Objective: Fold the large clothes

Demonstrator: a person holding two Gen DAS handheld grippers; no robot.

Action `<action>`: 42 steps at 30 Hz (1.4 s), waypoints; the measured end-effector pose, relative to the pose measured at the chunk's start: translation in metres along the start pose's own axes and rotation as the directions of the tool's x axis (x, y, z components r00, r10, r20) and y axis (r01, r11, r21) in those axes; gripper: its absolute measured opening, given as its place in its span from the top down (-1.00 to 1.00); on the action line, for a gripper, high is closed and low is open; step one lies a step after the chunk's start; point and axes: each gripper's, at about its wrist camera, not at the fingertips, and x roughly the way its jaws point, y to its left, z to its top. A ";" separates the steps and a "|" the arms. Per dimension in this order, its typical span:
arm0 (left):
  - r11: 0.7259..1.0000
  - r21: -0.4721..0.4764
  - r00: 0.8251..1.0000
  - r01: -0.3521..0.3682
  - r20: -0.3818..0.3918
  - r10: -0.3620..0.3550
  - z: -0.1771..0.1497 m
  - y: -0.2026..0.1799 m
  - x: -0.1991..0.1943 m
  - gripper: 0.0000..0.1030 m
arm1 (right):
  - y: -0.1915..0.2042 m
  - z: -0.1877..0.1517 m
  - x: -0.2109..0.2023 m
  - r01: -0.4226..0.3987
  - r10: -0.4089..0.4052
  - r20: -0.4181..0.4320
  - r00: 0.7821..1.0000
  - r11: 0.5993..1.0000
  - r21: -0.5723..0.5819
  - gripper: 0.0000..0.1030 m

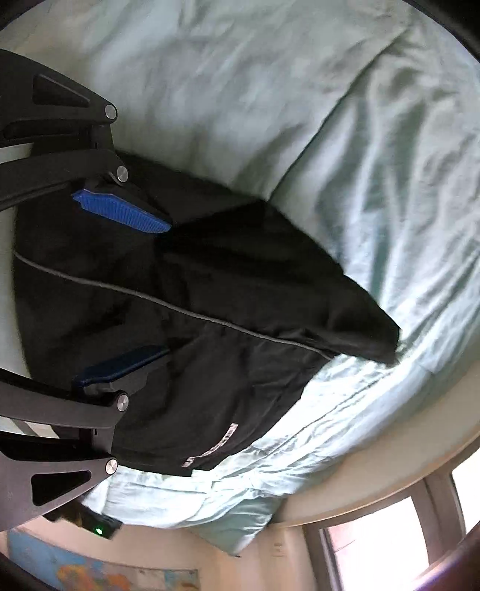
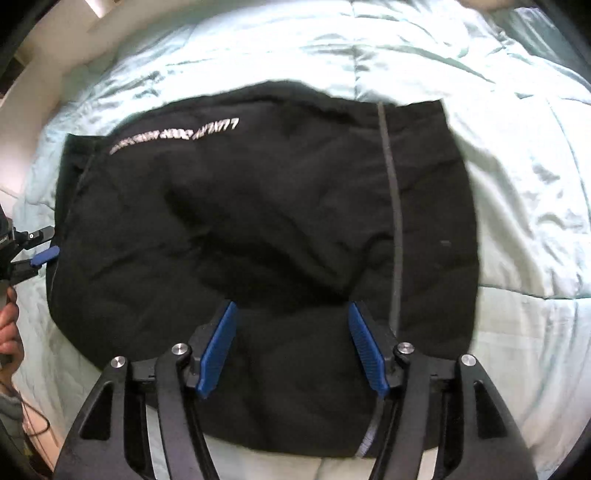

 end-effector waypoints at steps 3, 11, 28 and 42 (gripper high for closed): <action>0.999 0.032 0.999 -0.031 0.018 0.031 -0.004 0.003 -0.017 -0.27 | -0.019 -0.005 -0.013 0.027 -0.028 0.026 0.999 0.999 0.028 -0.36; 0.998 0.022 0.998 -0.056 -0.033 0.056 0.013 0.028 -0.021 -0.42 | -0.083 -0.004 -0.013 0.066 -0.073 0.045 0.996 0.988 0.141 -0.40; 0.965 -0.136 0.951 0.222 -0.187 -0.245 0.047 0.068 0.070 -0.45 | -0.161 -0.006 0.037 -0.388 0.360 0.146 0.922 0.832 0.397 -0.47; 0.977 -0.005 0.965 0.214 -0.155 -0.212 0.047 0.034 0.074 0.11 | -0.137 0.004 0.094 -0.508 0.520 0.078 0.851 0.774 0.377 -0.55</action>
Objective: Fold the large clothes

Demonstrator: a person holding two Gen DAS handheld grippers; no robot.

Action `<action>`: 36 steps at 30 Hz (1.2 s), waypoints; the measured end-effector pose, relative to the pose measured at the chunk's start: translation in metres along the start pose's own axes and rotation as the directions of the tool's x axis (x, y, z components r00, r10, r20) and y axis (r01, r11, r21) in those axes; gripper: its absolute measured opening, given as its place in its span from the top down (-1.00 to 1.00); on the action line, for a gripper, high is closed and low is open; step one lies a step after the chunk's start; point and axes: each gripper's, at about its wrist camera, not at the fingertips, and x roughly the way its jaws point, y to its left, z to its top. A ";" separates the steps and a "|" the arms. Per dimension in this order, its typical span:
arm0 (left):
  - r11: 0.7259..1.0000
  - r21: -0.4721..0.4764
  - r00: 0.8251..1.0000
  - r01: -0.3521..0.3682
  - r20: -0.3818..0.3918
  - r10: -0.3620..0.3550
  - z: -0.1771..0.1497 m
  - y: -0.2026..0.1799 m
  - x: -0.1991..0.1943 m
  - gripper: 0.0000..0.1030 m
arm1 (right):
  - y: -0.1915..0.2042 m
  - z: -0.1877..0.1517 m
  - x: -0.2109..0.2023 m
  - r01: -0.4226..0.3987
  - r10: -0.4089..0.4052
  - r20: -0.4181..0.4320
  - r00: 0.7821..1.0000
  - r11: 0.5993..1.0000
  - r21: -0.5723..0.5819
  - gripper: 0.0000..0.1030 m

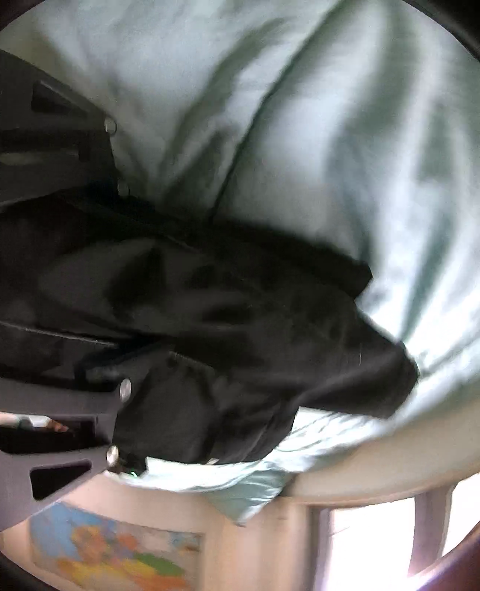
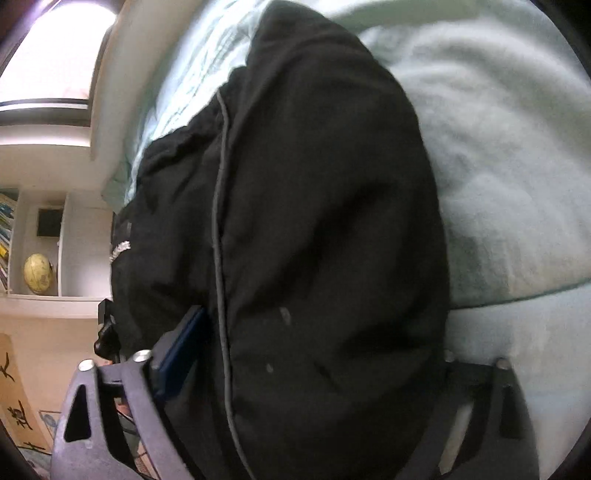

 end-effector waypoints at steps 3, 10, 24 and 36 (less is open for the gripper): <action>0.999 0.044 1.000 0.013 0.013 -0.013 -0.006 -0.007 -0.009 0.15 | 0.011 -0.011 -0.012 0.011 -0.011 0.007 1.000 0.998 -0.059 -0.31; 0.995 -0.097 0.997 0.025 -0.076 -0.033 0.007 0.015 0.025 -0.48 | -0.002 0.006 0.002 -0.005 0.003 -0.057 0.998 0.999 -0.035 -0.50; 0.937 0.333 0.984 -0.102 0.171 0.046 -0.083 -0.128 -0.069 0.38 | 0.101 -0.061 -0.070 0.139 -0.108 0.104 0.989 0.921 -0.363 0.17; 0.897 0.437 0.972 -0.074 0.231 -0.032 -0.217 -0.152 -0.191 0.37 | 0.140 -0.182 -0.172 0.173 -0.096 0.200 0.975 0.895 -0.412 0.18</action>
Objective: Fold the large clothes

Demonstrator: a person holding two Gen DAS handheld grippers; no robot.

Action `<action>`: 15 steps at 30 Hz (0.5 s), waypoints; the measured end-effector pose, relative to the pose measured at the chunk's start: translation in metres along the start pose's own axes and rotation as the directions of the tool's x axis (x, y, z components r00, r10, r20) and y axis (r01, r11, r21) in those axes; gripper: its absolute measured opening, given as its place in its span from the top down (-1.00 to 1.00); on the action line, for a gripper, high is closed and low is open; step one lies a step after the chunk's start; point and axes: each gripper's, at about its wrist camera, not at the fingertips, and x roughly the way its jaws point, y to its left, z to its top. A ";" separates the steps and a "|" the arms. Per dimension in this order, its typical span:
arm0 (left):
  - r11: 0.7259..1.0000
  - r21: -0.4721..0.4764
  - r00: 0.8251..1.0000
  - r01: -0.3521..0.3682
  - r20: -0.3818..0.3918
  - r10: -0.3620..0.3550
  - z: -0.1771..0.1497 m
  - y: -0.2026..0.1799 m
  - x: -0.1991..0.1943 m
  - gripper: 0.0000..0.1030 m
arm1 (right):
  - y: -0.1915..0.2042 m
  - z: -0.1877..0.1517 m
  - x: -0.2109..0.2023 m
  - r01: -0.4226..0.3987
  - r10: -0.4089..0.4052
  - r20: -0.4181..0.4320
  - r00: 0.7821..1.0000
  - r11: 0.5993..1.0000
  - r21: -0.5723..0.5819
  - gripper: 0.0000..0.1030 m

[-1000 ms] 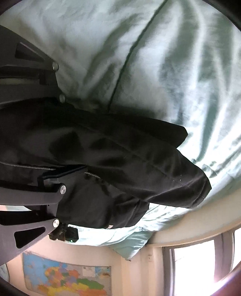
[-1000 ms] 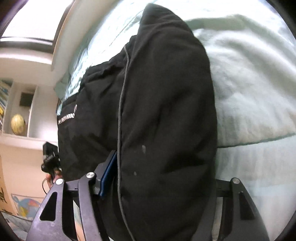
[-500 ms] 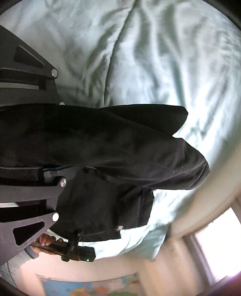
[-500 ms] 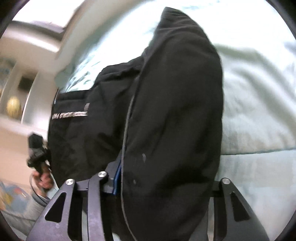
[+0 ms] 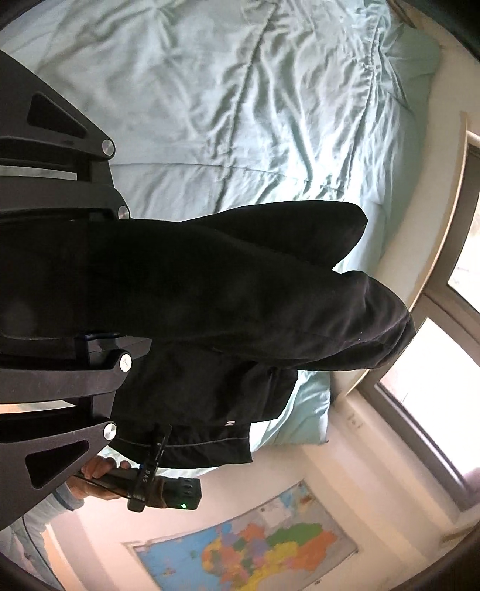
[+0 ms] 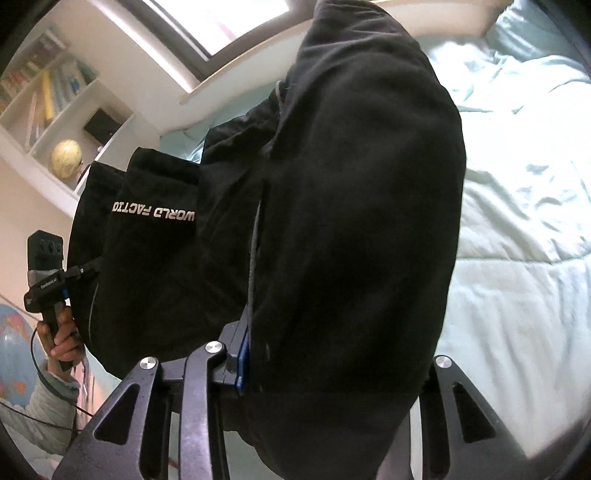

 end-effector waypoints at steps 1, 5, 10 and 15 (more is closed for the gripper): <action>1.000 -0.005 1.000 0.008 -0.005 -0.008 -0.007 -0.003 -0.003 0.37 | 0.001 -0.007 -0.006 0.006 -0.006 -0.006 1.000 1.000 0.001 0.18; 0.999 -0.037 0.998 0.024 -0.057 -0.026 -0.045 -0.006 -0.011 0.37 | 0.008 -0.038 -0.019 0.036 -0.035 -0.052 0.998 0.999 0.015 0.18; 0.995 -0.096 0.988 -0.005 -0.157 -0.010 -0.097 0.013 0.006 0.37 | 0.005 -0.089 -0.007 0.088 -0.081 -0.174 0.981 0.996 0.032 0.18; 0.975 -0.192 0.958 -0.114 -0.282 0.057 -0.149 0.061 0.047 0.34 | -0.033 -0.129 0.033 0.166 -0.128 -0.282 0.951 0.980 0.115 0.18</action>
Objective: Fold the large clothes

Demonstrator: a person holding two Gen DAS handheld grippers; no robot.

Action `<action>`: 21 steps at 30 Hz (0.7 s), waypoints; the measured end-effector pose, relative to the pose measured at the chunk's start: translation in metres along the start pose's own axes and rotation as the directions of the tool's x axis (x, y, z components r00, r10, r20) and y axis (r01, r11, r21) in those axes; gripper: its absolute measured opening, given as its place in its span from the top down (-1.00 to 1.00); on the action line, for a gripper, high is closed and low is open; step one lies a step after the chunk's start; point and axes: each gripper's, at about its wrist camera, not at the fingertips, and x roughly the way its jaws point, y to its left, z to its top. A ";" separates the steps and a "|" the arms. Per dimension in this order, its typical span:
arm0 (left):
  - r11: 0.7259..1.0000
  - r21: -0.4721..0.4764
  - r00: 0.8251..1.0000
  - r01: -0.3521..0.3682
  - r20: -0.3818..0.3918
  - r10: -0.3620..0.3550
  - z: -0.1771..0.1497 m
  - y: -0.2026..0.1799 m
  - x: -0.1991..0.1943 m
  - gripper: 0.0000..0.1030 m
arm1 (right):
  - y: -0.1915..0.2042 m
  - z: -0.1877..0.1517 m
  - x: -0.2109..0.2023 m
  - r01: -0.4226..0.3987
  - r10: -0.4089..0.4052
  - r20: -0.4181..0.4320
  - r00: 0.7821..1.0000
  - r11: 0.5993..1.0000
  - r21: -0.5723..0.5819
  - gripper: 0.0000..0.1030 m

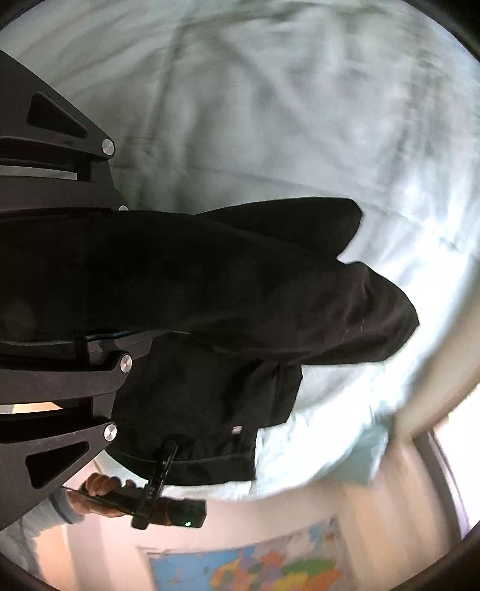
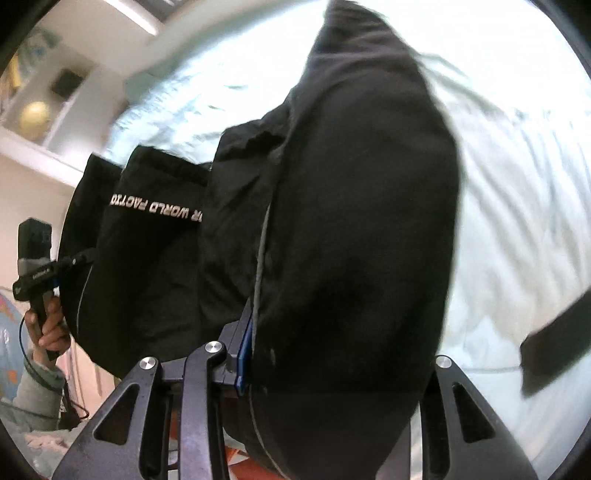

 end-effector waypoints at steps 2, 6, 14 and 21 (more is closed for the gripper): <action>0.993 -0.111 0.999 -0.037 -0.004 0.037 -0.008 0.042 0.015 0.21 | -0.024 -0.006 0.009 0.013 -0.013 0.001 1.000 0.998 0.065 0.15; 0.950 -0.311 0.999 0.037 -0.002 -0.040 -0.024 0.116 0.033 -0.47 | -0.067 -0.015 0.019 -0.059 0.057 0.017 0.998 0.974 0.219 -0.03; 0.943 -0.329 0.998 0.052 -0.005 -0.057 -0.033 0.140 -0.006 -0.52 | -0.119 -0.041 0.001 -0.070 0.063 0.033 0.997 0.944 0.321 -0.38; 0.956 -0.044 0.954 -0.290 0.072 0.292 -0.018 0.068 -0.069 -0.51 | -0.077 -0.031 -0.061 0.134 -0.158 0.136 0.978 0.976 0.172 -0.43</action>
